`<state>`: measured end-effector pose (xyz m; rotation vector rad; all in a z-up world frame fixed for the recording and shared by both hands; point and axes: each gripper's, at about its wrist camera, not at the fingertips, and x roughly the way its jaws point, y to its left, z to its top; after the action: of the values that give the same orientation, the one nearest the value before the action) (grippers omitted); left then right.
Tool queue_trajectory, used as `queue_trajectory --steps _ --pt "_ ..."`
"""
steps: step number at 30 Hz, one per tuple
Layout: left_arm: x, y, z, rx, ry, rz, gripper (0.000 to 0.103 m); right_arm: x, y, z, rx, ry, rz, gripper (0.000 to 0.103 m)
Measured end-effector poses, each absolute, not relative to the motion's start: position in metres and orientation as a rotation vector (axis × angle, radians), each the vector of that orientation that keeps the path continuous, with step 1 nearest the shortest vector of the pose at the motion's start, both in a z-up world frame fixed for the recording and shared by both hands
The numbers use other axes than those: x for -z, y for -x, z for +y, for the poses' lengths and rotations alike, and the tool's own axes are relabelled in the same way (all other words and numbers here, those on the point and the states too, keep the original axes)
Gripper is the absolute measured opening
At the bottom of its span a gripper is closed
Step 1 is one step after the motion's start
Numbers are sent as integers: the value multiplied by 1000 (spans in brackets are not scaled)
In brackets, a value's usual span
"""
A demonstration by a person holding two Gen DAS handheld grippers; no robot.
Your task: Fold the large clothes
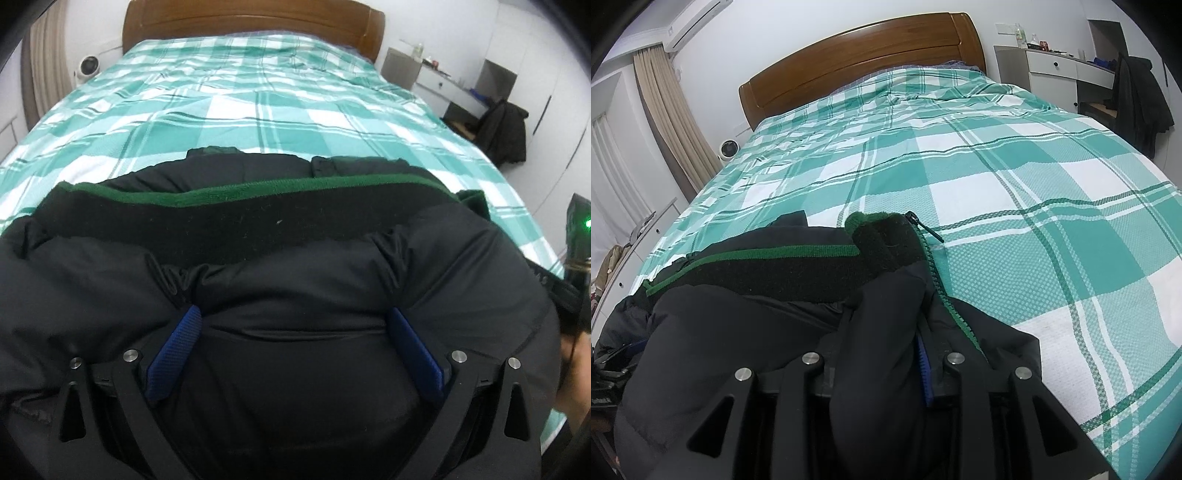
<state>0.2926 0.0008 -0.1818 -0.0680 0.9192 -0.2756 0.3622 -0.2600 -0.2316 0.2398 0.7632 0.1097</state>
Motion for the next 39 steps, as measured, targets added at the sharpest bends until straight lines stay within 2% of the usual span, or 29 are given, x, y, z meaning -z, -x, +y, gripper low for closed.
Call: queue_trajectory --steps 4,7,9,11,13,21,25,27,31,39 --pt "163 -281 5 261 66 954 93 209 -353 -258 -73 -193 781 34" --pt "143 -260 9 294 73 930 92 179 -323 -262 -104 -211 707 36" --pt "136 -244 10 300 60 898 93 155 -289 -257 -141 -174 637 43" --pt "146 -241 7 288 38 918 94 140 -253 -250 -181 -145 582 54" --pt "165 -240 3 279 1 922 96 135 -223 -244 -212 -138 553 58" --pt "187 -237 -1 269 -35 895 96 174 -131 -232 -239 -224 630 58" --pt "181 -236 0 269 -35 906 96 186 -114 -232 -238 -225 664 58" --pt "168 -227 1 265 -38 924 92 181 -103 -234 -240 -216 645 58" --pt "152 -196 2 279 -52 904 92 173 -94 -239 -238 -187 614 58" --pt "184 -185 -8 236 -119 872 93 179 -95 -232 -252 -221 633 58"
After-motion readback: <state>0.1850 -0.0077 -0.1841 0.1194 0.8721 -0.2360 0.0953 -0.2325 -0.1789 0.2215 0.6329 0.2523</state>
